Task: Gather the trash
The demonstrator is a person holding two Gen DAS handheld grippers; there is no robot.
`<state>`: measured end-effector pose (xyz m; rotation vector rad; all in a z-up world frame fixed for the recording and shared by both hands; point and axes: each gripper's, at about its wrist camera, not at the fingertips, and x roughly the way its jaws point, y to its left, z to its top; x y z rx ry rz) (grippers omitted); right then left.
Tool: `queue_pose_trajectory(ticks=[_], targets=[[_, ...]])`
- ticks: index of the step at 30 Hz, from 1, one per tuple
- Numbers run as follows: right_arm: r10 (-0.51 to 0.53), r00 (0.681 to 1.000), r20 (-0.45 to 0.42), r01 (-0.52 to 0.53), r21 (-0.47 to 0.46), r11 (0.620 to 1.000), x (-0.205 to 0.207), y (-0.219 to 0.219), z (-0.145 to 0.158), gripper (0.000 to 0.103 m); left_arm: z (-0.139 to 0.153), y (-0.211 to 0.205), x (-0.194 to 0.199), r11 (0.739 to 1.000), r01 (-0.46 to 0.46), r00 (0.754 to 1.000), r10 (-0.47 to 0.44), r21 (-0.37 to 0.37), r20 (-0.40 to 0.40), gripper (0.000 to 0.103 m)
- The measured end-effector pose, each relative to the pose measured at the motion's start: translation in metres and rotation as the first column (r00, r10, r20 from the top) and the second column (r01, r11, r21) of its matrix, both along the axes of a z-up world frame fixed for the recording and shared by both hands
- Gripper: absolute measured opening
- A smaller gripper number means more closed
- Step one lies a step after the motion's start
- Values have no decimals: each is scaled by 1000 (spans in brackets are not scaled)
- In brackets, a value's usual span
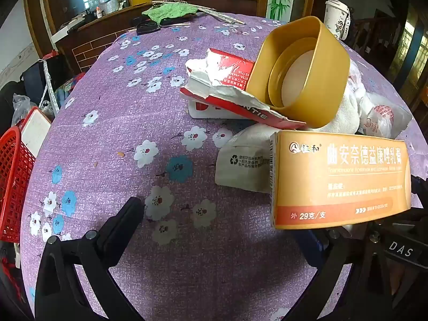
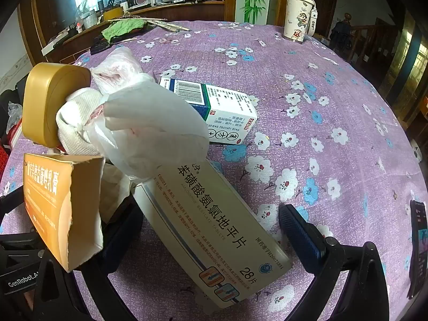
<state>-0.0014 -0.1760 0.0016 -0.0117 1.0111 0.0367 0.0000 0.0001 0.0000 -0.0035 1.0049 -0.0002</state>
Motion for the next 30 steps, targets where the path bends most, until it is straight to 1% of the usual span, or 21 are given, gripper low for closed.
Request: queue_pose_trajectory(ticks=[4, 6, 7, 8, 10, 11, 12, 13, 15, 16, 17, 19, 20, 21, 22, 23, 26, 27, 28, 29, 30], targets=[[10, 1000, -3, -10, -4, 1000, 1, 0, 1, 103, 0, 0, 0, 1000, 2, 1000, -2, 4, -3, 103], [20, 999, -34, -20, 4, 1000, 3, -4, 3, 103, 2, 3, -2, 1000, 22, 1000, -22, 11, -19, 103], [19, 998, -53, -19, 9, 1000, 4, -4, 5, 103, 3, 7, -5, 1000, 16, 999, -15, 14, -36, 103], [28, 998, -50, -27, 19, 999, -1, -6, 13, 103, 4, 11, -10, 1000, 24, 999, -24, -2, -38, 103], [47, 999, -10, -47, -2, 999, -12, -10, 29, 103, 15, 20, -25, 998, 52, 999, -52, -23, -11, 103], [61, 998, 12, -60, -46, 997, -23, -9, 40, 103, 22, 24, -35, 998, 59, 998, -59, -19, 18, 103], [73, 997, 29, -71, -65, 995, -30, -9, 46, 103, 29, 29, -43, 998, 63, 997, -62, -16, 35, 103], [88, 995, 57, -84, -75, 994, -41, -9, 56, 103, 38, 33, -56, 997, 74, 995, -73, -22, 65, 103], [100, 991, 92, -94, -67, 993, -63, -9, 71, 103, 57, 38, -81, 995, 96, 987, -90, -35, 134, 103], [105, 987, 120, -100, -51, 994, -76, -10, 78, 103, 64, 40, -93, 994, 99, 981, -91, -37, 173, 103], [110, 981, 158, -105, -37, 994, -92, -9, 85, 103, 72, 43, -109, 994, 102, 970, -91, -38, 228, 103], [106, 967, 233, -100, -36, 994, -117, -3, 97, 103, 82, 47, -133, 995, 95, 950, -82, -29, 301, 103], [85, 948, 307, -82, -25, 996, -136, -2, 107, 103, 85, 49, -144, 996, 80, 936, -67, -25, 345, 103], [60, 930, 363, -59, -14, 998, -149, -2, 112, 103, 88, 51, -159, 998, 61, 920, -47, -24, 388, 103], [29, 903, 428, -34, 4, 999, -167, -4, 117, 103, 90, 53, -172, 999, 43, 907, -31, -19, 419, 103], [16, 883, 468, -26, 15, 1000, -178, -4, 121, 103, 91, 56, -177, 1000, 28, 898, -19, -13, 440, 103], [-18, 826, 563, 13, 14, 1000, -208, -7, 125, 103, 93, 63, -207, 998, -55, 853, 43, 8, 521, 103], [-24, 820, 572, 16, 19, 1000, -212, -6, 126, 103, 90, 64, -212, 998, -69, 845, 53, 11, 533, 103], [-23, 823, 568, 13, 22, 1000, -217, -4, 122, 103, 89, 65, -220, 996, -86, 833, 65, 13, 550, 103], [-25, 829, 559, 18, 17, 1000, -222, -2, 119, 103, 89, 66, -226, 995, -101, 822, 76, 12, 564, 103], [-26, 838, 545, 26, 8, 1000, -223, -1, 112, 103, 88, 67, -229, 995, -102, 822, 78, 11, 565, 103]])
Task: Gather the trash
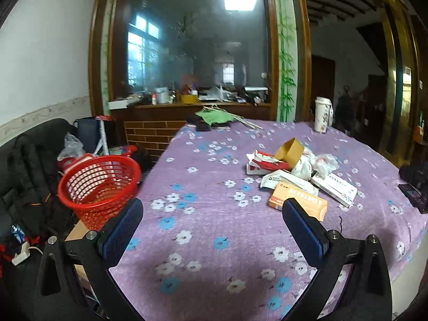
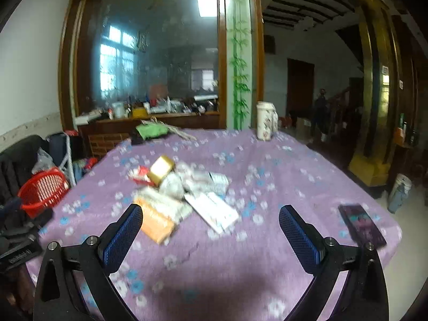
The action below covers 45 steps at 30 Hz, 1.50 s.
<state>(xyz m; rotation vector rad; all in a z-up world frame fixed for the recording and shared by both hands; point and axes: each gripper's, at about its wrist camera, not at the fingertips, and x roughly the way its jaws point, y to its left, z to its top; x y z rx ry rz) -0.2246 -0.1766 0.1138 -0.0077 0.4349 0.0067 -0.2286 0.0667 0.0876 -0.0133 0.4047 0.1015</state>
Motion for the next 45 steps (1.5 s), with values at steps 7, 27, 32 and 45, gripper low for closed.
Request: queue_pose_trajectory(ticks=[7, 27, 32, 45], targets=[[13, 999, -29, -13, -1, 1000, -20, 9, -11, 99, 4, -1, -15, 1000, 7, 1000, -7, 1, 11, 103], [13, 998, -65, -13, -2, 1000, -12, 11, -17, 99, -5, -20, -7, 998, 44, 998, -42, 40, -41, 103], [16, 998, -63, -17, -4, 1000, -14, 13, -16, 99, -6, -20, -7, 998, 41, 998, -39, 38, -44, 103], [22, 997, -79, -22, 1, 1000, -12, 12, -18, 99, -10, -20, -5, 998, 45, 998, -42, 38, -56, 103]])
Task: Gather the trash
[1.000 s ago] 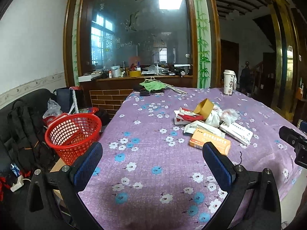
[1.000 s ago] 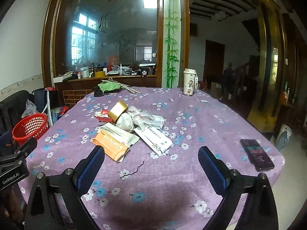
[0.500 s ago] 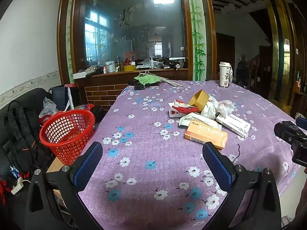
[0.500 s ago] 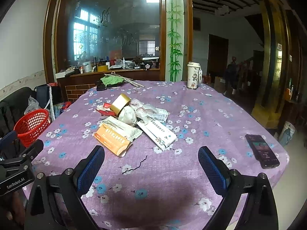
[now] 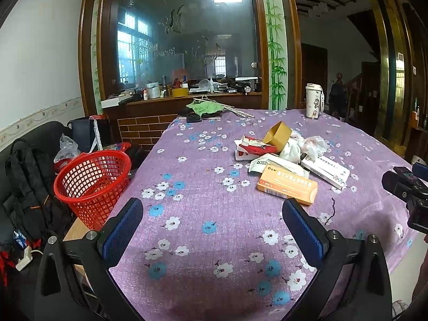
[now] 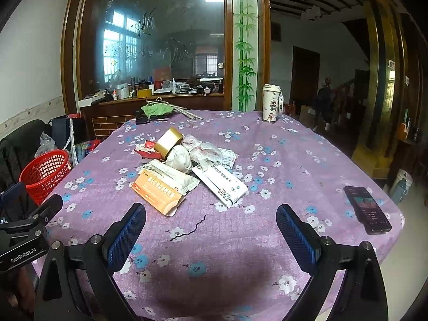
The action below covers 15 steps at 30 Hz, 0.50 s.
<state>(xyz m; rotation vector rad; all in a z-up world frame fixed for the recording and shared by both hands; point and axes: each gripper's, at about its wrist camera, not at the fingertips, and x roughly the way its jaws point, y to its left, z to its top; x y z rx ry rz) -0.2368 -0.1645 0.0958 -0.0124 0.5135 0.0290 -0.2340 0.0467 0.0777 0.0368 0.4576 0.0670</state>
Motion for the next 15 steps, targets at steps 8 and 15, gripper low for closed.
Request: queue_pose_trajectory(ticks=[8, 15], targets=[[7, 1000, -18, -7, 6, 1000, 3, 0, -4, 99, -3, -1, 2, 1000, 5, 1000, -5, 0, -14, 103], [11, 1000, -28, -11, 10, 1000, 6, -1, -6, 99, -4, -2, 5, 1000, 9, 1000, -9, 2, -28, 103]])
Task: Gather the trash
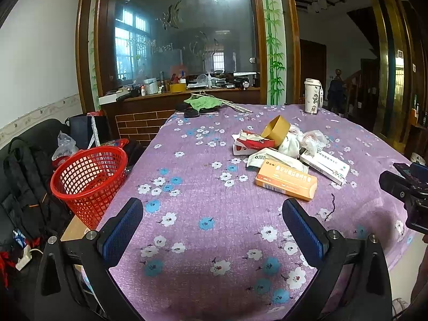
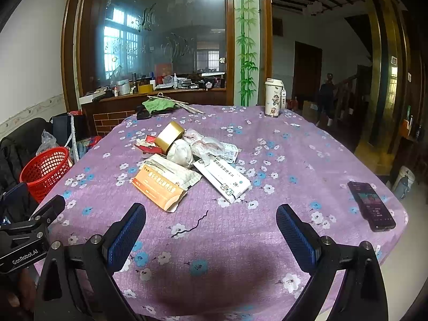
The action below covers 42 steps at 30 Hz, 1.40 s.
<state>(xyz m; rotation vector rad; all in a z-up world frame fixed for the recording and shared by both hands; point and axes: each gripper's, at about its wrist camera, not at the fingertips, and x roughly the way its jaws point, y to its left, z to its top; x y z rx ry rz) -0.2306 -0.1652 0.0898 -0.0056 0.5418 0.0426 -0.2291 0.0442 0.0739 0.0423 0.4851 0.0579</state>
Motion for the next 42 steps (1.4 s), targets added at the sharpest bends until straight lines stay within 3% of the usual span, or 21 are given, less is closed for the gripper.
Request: queue_pose_trajectory(ticks=[9, 14, 18, 22, 25, 29, 32, 37, 42], targets=[[11, 1000, -3, -11, 5, 1000, 2, -2, 0, 99, 3, -2, 5, 1000, 14, 1000, -14, 3, -12, 103], [36, 998, -42, -33, 66, 997, 15, -22, 2, 98, 8, 3, 32, 993, 87, 989, -96, -79, -112, 103], [55, 995, -81, -43, 149, 988, 26, -39, -1, 94, 7, 1, 69, 972, 154, 961, -189, -176, -202, 103], [47, 994, -99, -32, 154, 988, 32, -46, -3, 94, -1, -10, 102, 948, 200, 922, -267, -245, -280, 103], [40, 994, -103, -24, 152, 988, 35, -49, -6, 94, -6, -18, 125, 931, 202, 890, -304, -305, -340, 89], [32, 992, -120, -11, 170, 985, 39, -55, -10, 94, -5, -34, 157, 918, 191, 859, -328, -349, -392, 88], [31, 991, -127, -6, 193, 981, 40, -60, -12, 94, -11, -49, 173, 954, 97, 858, -225, -283, -463, 88], [15, 992, -126, 9, 191, 982, 41, -67, -15, 94, -31, -52, 189, 937, -60, 806, -158, -344, -571, 88], [8, 992, -124, 17, 198, 980, 44, -74, -18, 94, -48, -62, 199, 924, -130, 797, -119, -360, -593, 88]])
